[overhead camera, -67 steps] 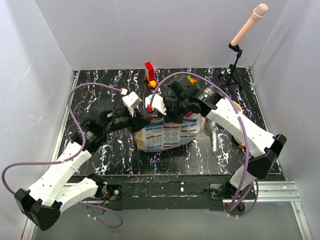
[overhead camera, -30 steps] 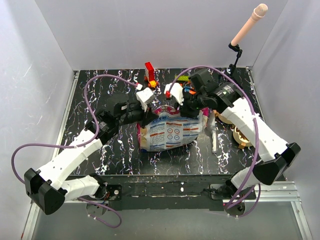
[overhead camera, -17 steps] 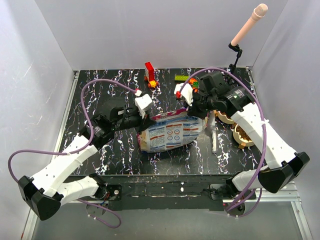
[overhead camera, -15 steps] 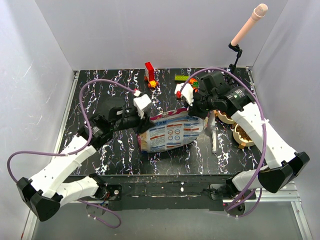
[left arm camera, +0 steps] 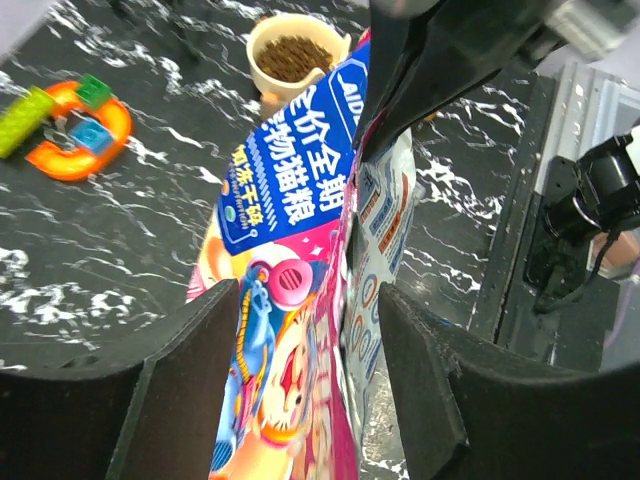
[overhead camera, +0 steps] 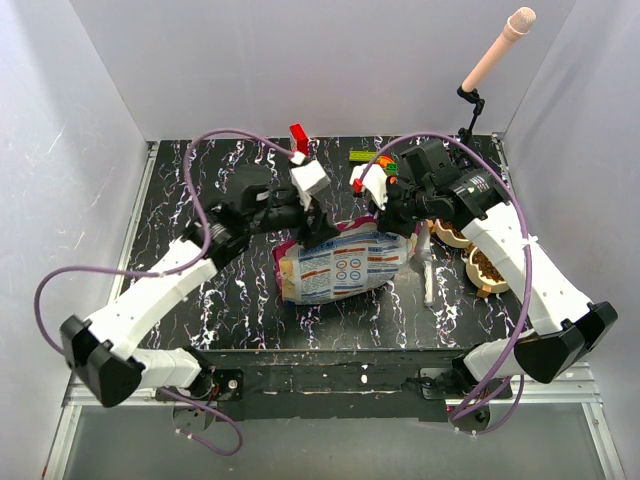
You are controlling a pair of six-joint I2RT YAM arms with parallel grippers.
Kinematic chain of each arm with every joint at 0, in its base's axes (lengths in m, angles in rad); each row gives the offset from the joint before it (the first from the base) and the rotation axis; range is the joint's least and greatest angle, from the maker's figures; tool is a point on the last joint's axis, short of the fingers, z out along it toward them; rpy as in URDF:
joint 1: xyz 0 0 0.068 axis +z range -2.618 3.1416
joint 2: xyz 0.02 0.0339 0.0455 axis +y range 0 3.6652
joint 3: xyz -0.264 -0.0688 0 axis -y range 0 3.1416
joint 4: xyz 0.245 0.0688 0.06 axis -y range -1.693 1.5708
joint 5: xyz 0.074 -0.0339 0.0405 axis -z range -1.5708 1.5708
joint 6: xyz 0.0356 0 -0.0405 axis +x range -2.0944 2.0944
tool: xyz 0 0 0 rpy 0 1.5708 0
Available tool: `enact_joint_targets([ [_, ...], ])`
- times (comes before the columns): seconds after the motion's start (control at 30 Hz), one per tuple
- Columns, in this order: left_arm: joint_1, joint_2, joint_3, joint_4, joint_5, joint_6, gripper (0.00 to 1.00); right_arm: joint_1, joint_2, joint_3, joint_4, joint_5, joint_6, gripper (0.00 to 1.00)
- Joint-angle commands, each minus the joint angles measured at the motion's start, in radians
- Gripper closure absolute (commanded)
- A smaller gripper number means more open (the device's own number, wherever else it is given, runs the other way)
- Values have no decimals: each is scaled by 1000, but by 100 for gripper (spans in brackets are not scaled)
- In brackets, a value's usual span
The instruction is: Serve the pet food
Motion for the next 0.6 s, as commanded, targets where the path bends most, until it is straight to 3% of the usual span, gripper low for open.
enact_joint_targets([
  [0.0,-10,68,0,75,108,-27,42,0,-21,70,37,-6,31,99],
  [0.1,-24,83,-9,92,88,-33,42,0,-26,70,51,-17,53,99],
  [0.17,-42,86,-38,133,27,-29,47,0,-26,72,57,-24,70,99],
  [0.23,-59,88,-55,163,-35,-27,66,0,-26,72,60,-14,92,99],
  [0.3,-72,82,-45,163,-52,-25,75,1,-24,65,57,0,92,99],
  [0.37,-81,70,-37,152,-49,-27,68,0,-24,62,53,11,90,99],
  [0.43,-89,70,-25,121,-38,-21,50,0,-26,62,51,3,90,99],
  [0.57,-125,77,-37,98,-75,7,49,0,-20,79,43,-7,97,99],
])
